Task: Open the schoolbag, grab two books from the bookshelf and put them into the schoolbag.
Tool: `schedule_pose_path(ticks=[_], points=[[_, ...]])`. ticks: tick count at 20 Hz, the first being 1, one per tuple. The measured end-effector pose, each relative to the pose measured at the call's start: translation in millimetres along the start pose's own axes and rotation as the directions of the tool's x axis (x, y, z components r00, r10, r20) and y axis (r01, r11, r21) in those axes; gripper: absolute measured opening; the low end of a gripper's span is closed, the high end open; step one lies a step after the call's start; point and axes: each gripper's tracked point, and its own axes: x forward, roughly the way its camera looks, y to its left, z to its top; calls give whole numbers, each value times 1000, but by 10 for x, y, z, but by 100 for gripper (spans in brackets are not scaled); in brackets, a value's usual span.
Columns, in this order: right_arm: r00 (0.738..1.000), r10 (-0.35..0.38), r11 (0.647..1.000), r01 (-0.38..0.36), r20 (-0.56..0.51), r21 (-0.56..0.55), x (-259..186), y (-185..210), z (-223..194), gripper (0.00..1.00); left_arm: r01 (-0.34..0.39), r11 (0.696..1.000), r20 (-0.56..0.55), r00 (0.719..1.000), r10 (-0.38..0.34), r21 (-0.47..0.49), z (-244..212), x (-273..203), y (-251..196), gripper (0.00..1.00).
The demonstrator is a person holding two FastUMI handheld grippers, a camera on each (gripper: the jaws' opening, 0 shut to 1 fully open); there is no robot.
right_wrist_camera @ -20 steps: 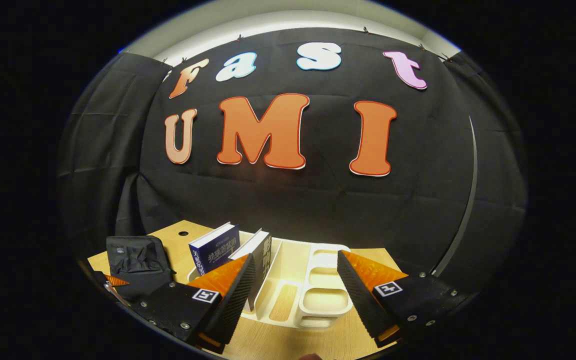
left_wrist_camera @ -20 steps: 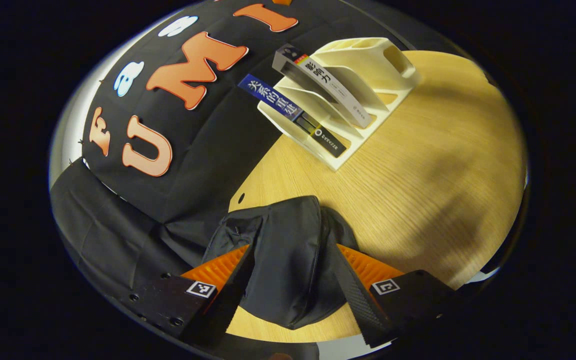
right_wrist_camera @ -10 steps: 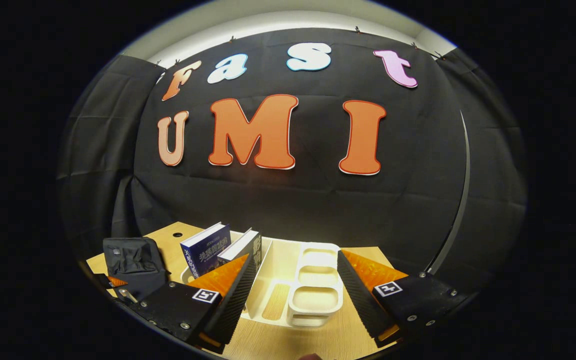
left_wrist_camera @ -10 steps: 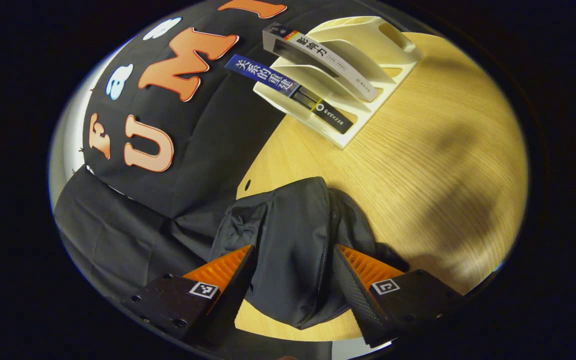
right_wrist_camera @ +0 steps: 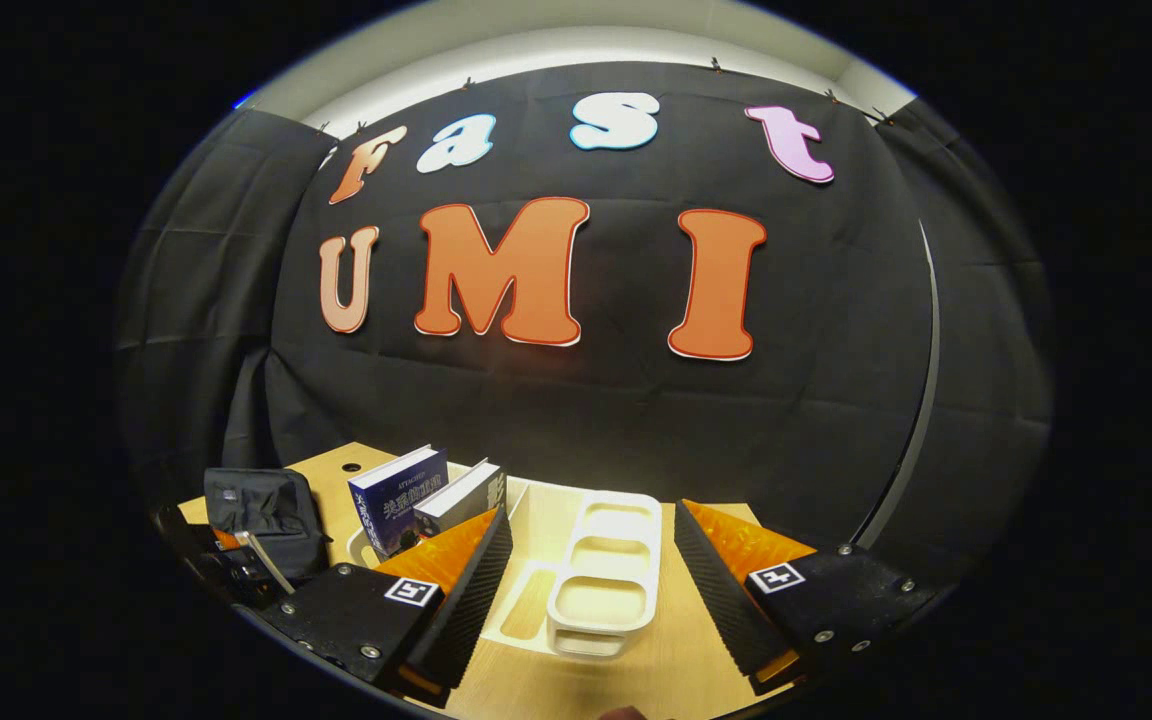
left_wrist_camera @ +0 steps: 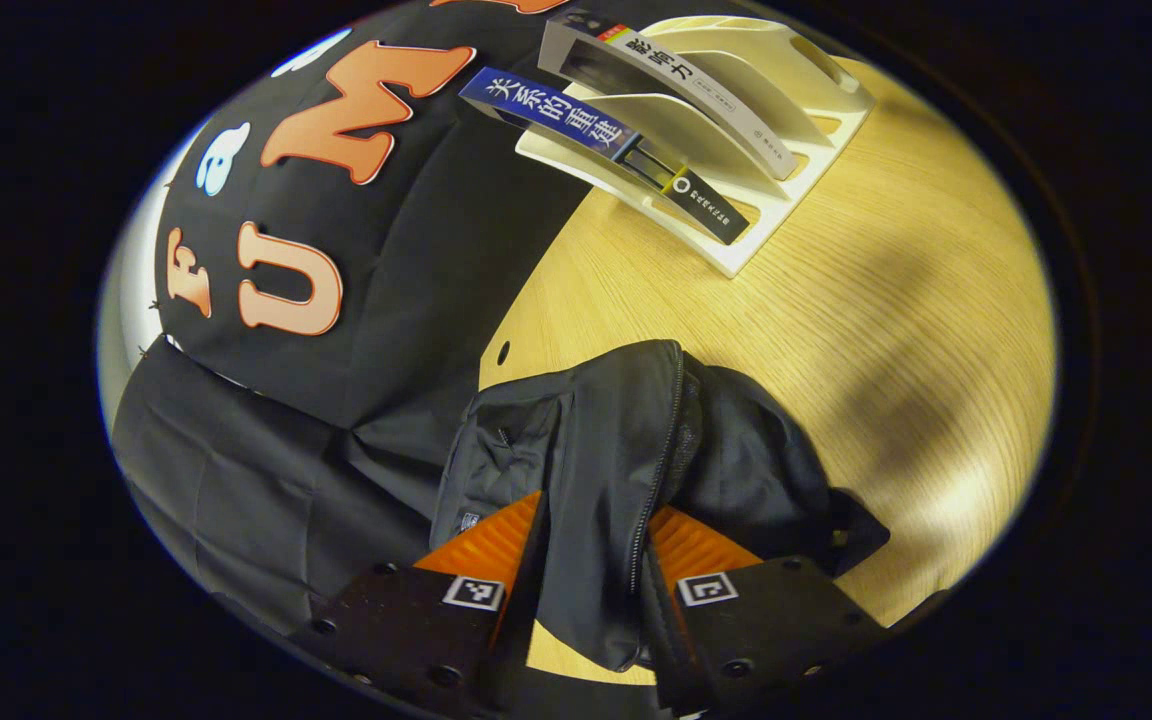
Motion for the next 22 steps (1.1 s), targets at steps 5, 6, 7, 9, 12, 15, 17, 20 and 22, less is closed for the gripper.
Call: schedule_pose_path(ticks=[5,6,7,9,12,15,17,20,22], points=[[997,66,997,-67,-31,-24,17,97,-12,96,111,990,-54,992,-116,-93,44,-78,115,12],[996,79,997,-80,-44,-22,22,152,-16,97,141,985,-52,988,-146,-102,76,-67,141,11],[995,87,996,-88,-56,-24,27,203,-11,97,167,980,-46,984,-173,-107,106,-57,192,12],[994,80,996,-83,-73,-38,36,279,-2,97,244,962,-25,968,-249,-124,159,-24,273,7],[993,44,998,-48,-113,-31,76,490,13,97,382,918,-4,923,-385,-110,191,3,426,7],[984,-21,1000,17,-179,-24,141,715,-32,97,501,863,54,865,-498,-69,228,64,616,7],[971,-61,998,62,-230,-5,160,928,-32,97,571,818,80,820,-566,-66,223,83,754,7],[961,-80,996,90,-265,27,227,1309,67,97,653,757,111,755,-647,-28,174,162,908,6],[951,-99,993,113,-292,32,269,1511,147,97,701,713,125,709,-694,-18,161,166,1003,6]])
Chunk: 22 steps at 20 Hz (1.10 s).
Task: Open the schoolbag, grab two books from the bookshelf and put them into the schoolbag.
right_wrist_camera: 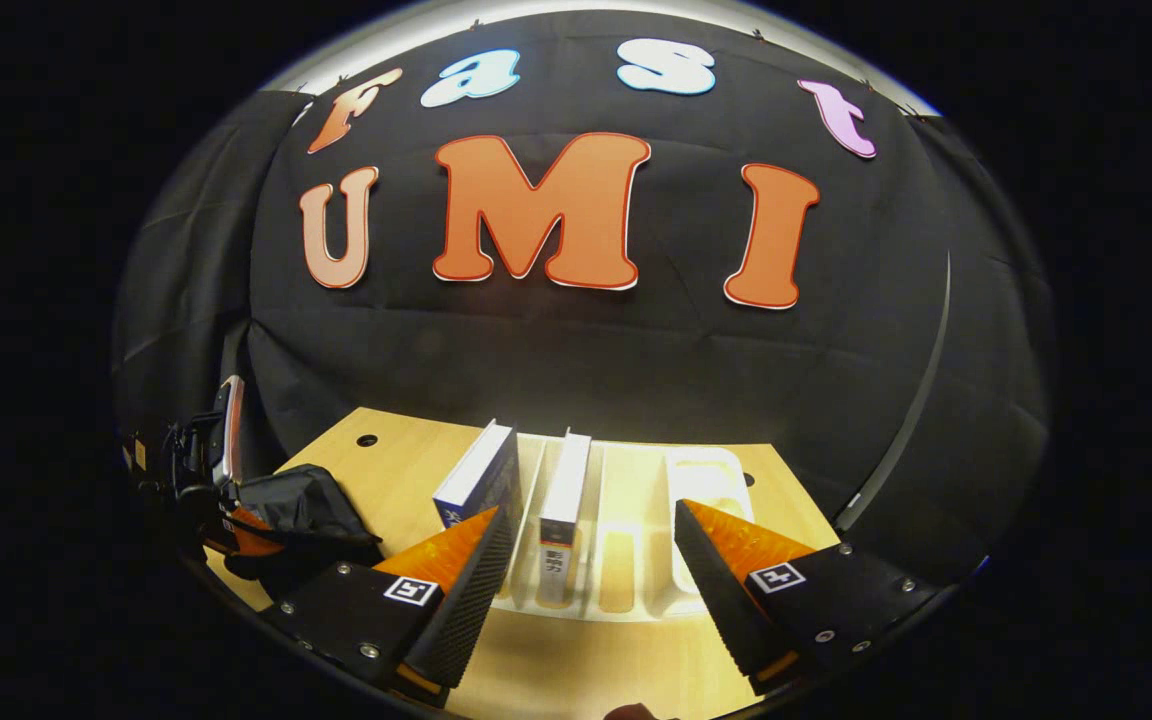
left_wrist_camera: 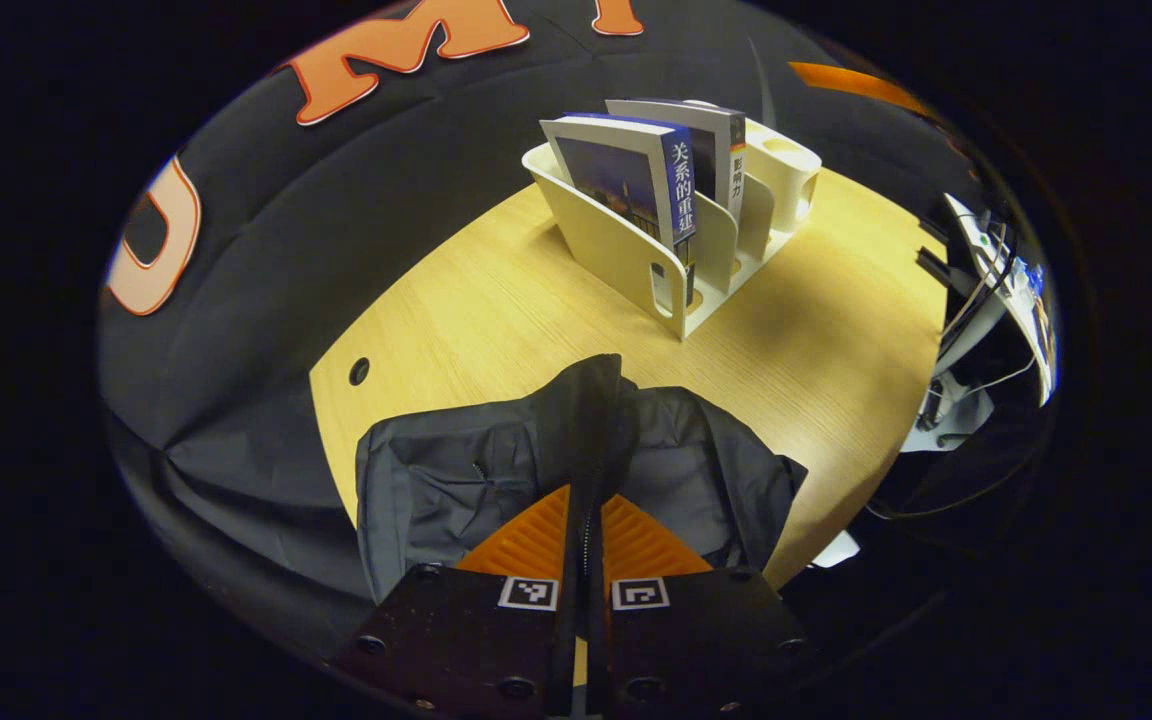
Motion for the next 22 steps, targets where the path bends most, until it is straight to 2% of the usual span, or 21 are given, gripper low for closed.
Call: schedule_pose_path(ticks=[5,8,13,15,17,22], points=[[997,-21,1000,21,-69,-3,28,341,227,97,118,993,18,993,-118,9,108,-234,199,6],[991,49,999,-51,-128,-7,120,516,252,97,143,989,22,989,-144,19,193,-352,354,6],[962,172,984,-177,-213,-1,447,711,322,97,143,990,9,990,-144,7,230,-491,561,6],[940,228,972,-236,-253,-3,588,849,335,97,119,993,-3,993,-119,21,232,-501,644,5],[914,253,964,-266,-317,4,761,916,293,97,110,993,-7,994,-110,38,269,-530,652,6],[842,255,962,-272,-476,35,1112,1006,194,97,113,993,-21,993,-112,24,292,-496,645,6]])
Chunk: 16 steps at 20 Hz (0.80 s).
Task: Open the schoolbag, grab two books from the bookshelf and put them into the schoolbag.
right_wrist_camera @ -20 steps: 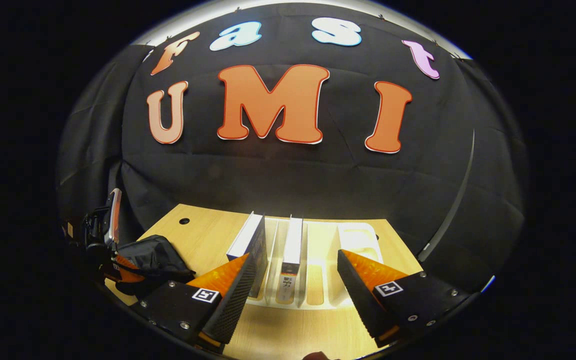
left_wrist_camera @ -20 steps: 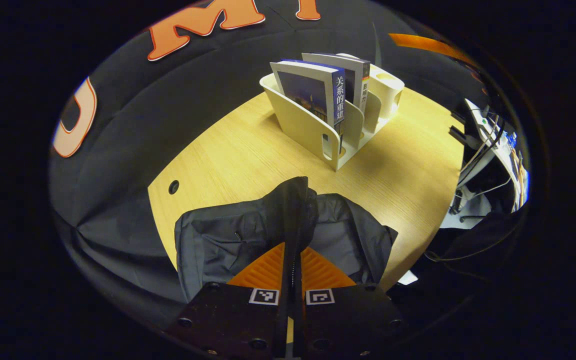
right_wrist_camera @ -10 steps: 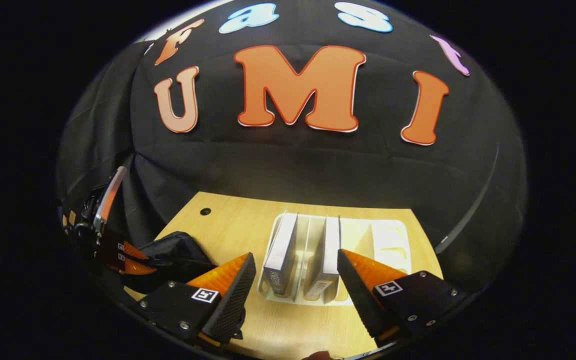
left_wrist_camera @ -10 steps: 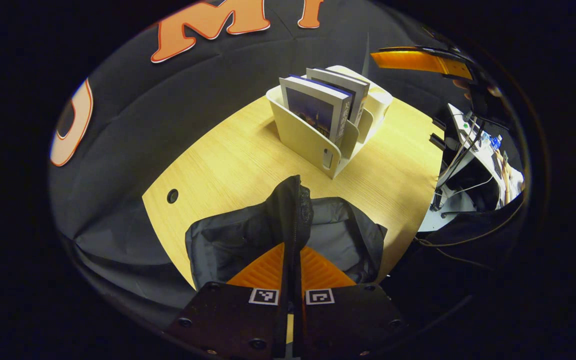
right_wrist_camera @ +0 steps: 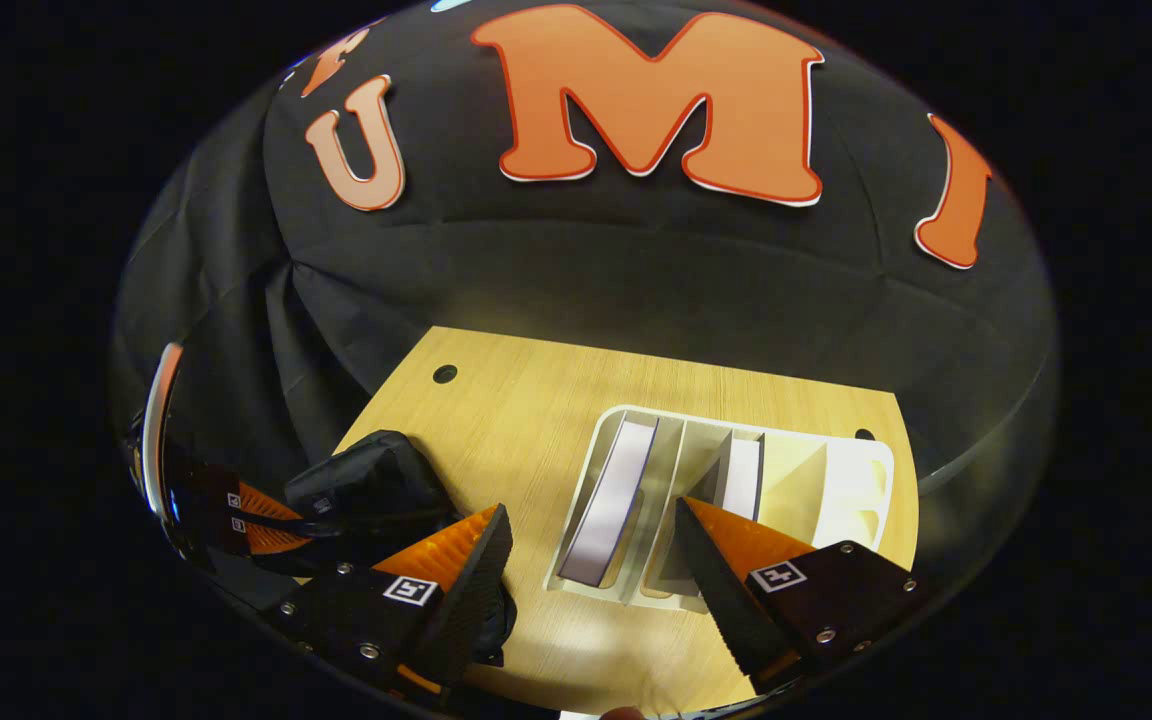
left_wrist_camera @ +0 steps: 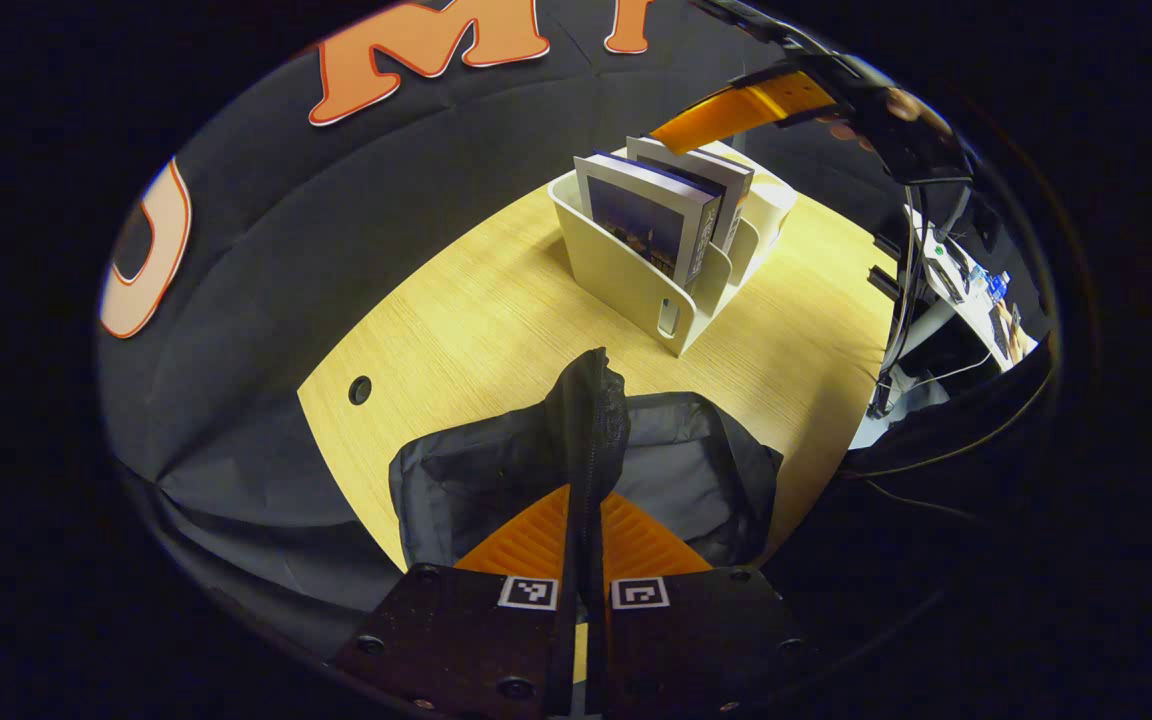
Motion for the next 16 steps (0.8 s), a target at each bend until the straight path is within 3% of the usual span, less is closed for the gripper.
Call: schedule_pose_path(ticks=[3,6,11,14,15,16], points=[[992,45,998,-40,-121,45,281,14,-52,97,14,1000,2,1000,-14,-26,44,-21,30,6],[975,34,998,-21,-220,59,530,-78,-174,98,1,999,1,1000,-1,-53,-5,4,91,5],[913,69,988,-8,-403,153,744,0,-387,96,8,997,12,1000,-7,-80,-42,7,17,5],[898,4,990,59,-440,130,889,-116,-441,83,2,996,15,1000,-1,-92,-72,-23,11,5],[888,-18,987,88,-459,132,915,-154,-477,61,2,995,16,1000,-1,-99,-87,-26,11,5],[881,-38,984,115,-472,135,969,-170,-530,61,4,994,15,1000,-2,-106,-113,-20,15,5]])
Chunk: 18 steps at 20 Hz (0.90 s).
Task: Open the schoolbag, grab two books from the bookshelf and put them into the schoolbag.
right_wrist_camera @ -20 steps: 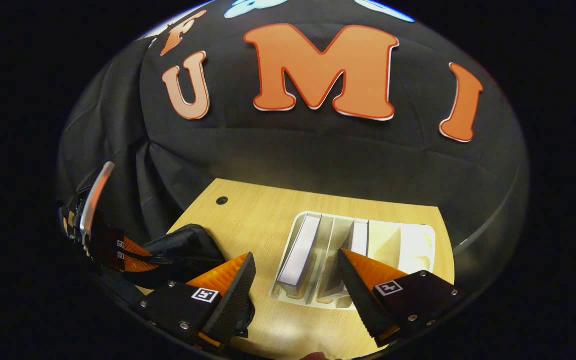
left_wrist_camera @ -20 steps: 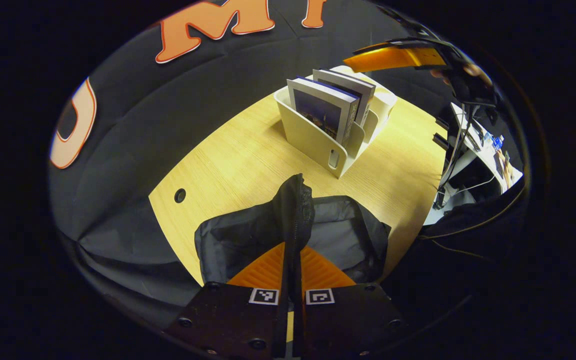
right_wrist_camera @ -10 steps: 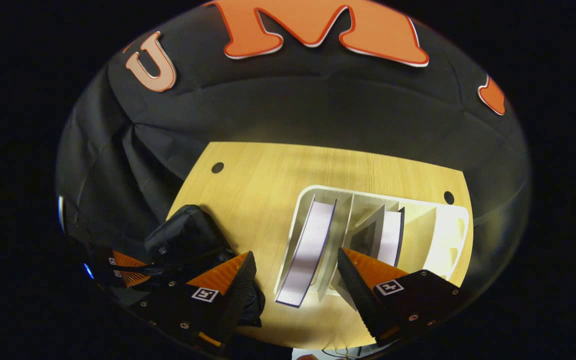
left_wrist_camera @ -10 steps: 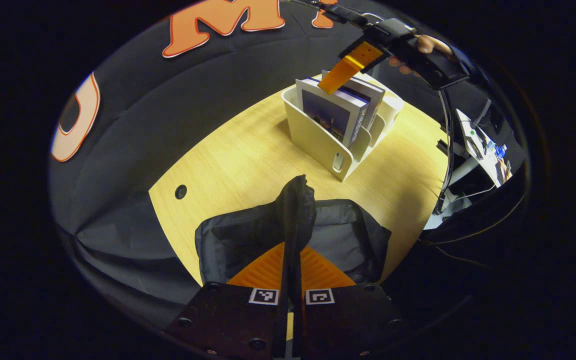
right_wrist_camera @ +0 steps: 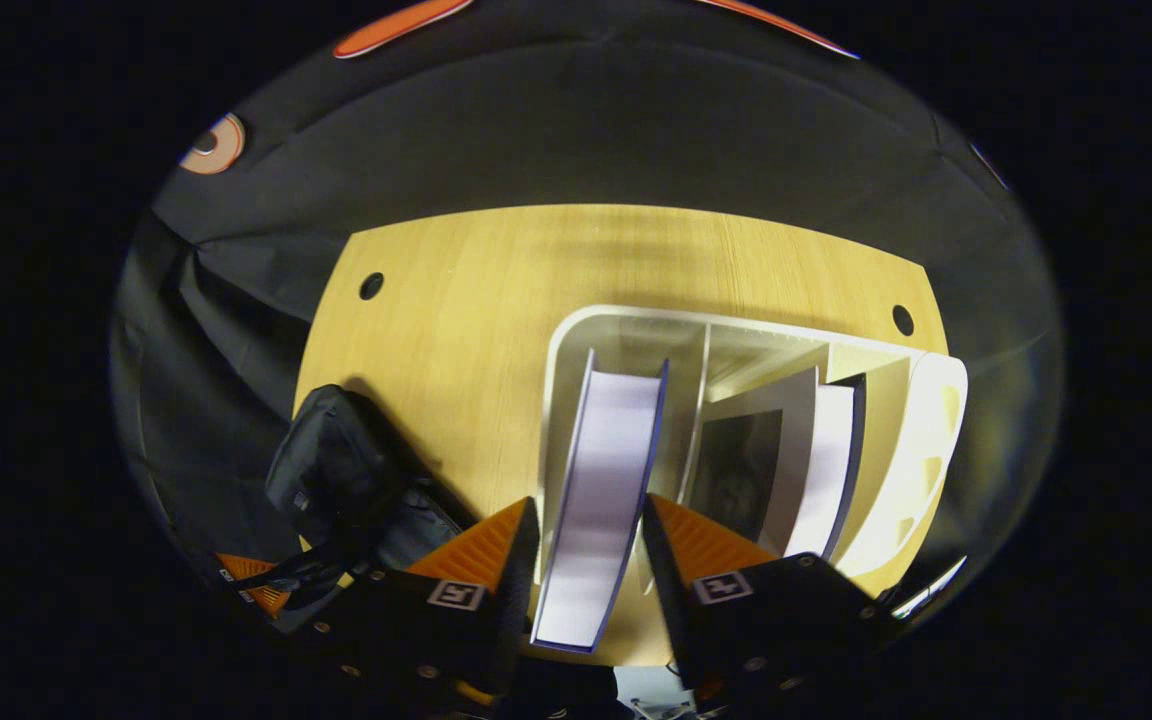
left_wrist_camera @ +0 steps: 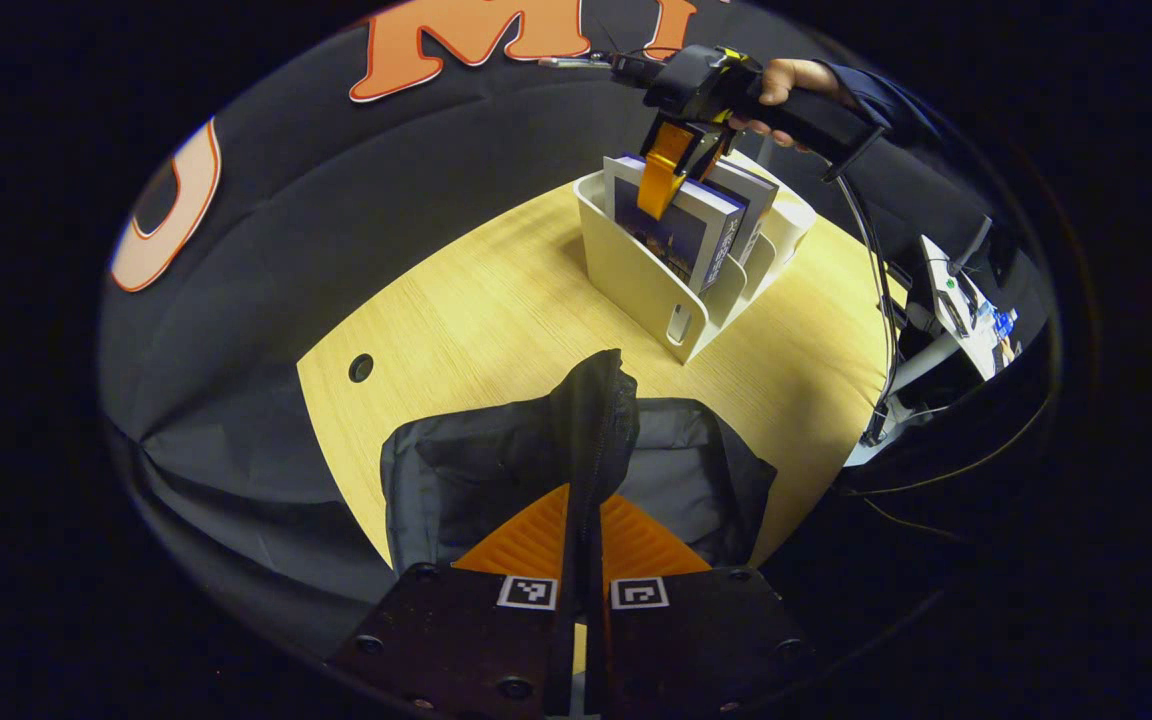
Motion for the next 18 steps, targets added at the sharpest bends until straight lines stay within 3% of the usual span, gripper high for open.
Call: schedule_pose_path(ticks=[1,3,11,18], points=[[1000,-21,1000,21,-3,9,-72,-57,15,45,0,1000,0,1000,0,-5,-16,6,15,5],[999,-26,999,26,-22,25,-46,-78,-31,35,-1,1000,-1,1000,1,-11,-27,21,20,6],[999,-25,999,23,30,42,-521,-124,-237,29,12,1000,7,1000,-12,-2,-49,12,17,6],[996,-6,998,0,84,70,-969,-231,-785,28,33,999,10,999,-34,36,-74,65,4,6]])
